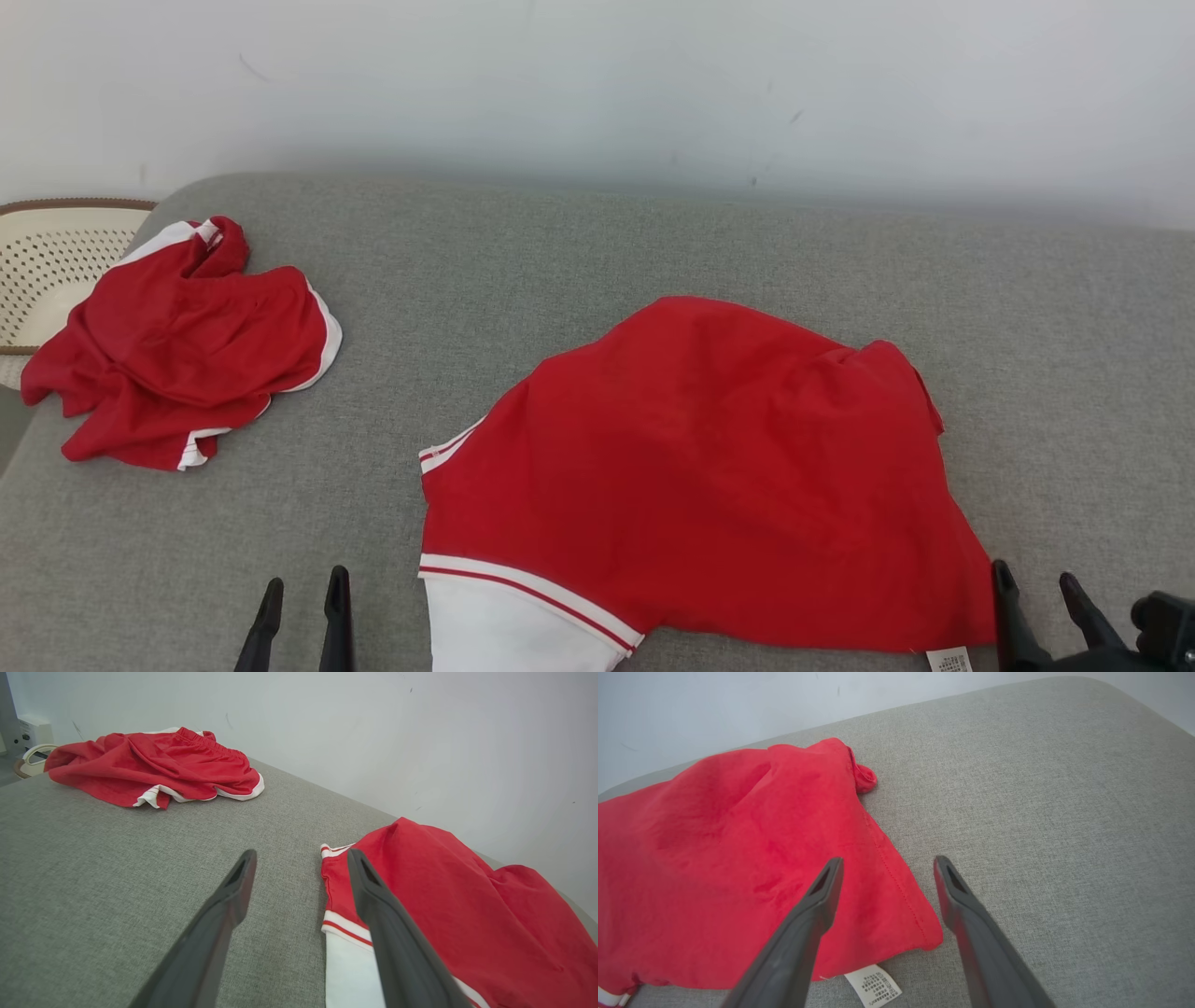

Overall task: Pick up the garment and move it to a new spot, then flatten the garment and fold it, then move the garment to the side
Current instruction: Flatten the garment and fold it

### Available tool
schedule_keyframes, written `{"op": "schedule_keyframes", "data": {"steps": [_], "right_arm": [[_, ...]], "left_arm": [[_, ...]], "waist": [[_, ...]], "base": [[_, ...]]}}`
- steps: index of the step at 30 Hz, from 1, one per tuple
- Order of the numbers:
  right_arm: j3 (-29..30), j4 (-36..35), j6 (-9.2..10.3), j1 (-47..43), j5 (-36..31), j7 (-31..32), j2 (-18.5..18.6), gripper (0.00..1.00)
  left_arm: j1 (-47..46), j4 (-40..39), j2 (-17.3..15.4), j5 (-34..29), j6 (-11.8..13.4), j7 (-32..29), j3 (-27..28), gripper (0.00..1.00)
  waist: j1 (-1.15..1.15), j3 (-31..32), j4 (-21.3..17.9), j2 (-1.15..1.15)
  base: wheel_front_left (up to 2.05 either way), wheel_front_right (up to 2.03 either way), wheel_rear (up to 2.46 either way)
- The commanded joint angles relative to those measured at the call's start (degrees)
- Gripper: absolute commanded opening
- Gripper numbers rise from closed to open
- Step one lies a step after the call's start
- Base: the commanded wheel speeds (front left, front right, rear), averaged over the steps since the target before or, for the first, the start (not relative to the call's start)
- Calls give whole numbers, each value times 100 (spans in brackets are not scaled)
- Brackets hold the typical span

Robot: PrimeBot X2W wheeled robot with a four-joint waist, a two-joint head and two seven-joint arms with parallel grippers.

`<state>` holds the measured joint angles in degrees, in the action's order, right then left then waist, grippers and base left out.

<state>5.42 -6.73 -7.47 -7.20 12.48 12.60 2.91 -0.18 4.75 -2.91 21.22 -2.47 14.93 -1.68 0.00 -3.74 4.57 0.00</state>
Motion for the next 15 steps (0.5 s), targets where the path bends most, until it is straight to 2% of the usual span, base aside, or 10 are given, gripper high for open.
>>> {"op": "schedule_keyframes", "data": {"steps": [1,6,15], "right_arm": [[-32,-13,-5,85,-81,5,-7,100],[-181,253,-5,531,-305,63,-7,100],[-307,1722,-5,1733,-512,-43,199,100]], "left_arm": [[59,-37,0,10,18,21,17,100],[47,-67,0,23,39,21,30,100],[-14,-75,0,-30,40,21,-45,100]], "waist": [[0,4,2,0],[0,-4,16,0],[0,12,192,0]], "base": [[0,0,0],[0,0,0],[0,0,0]]}}
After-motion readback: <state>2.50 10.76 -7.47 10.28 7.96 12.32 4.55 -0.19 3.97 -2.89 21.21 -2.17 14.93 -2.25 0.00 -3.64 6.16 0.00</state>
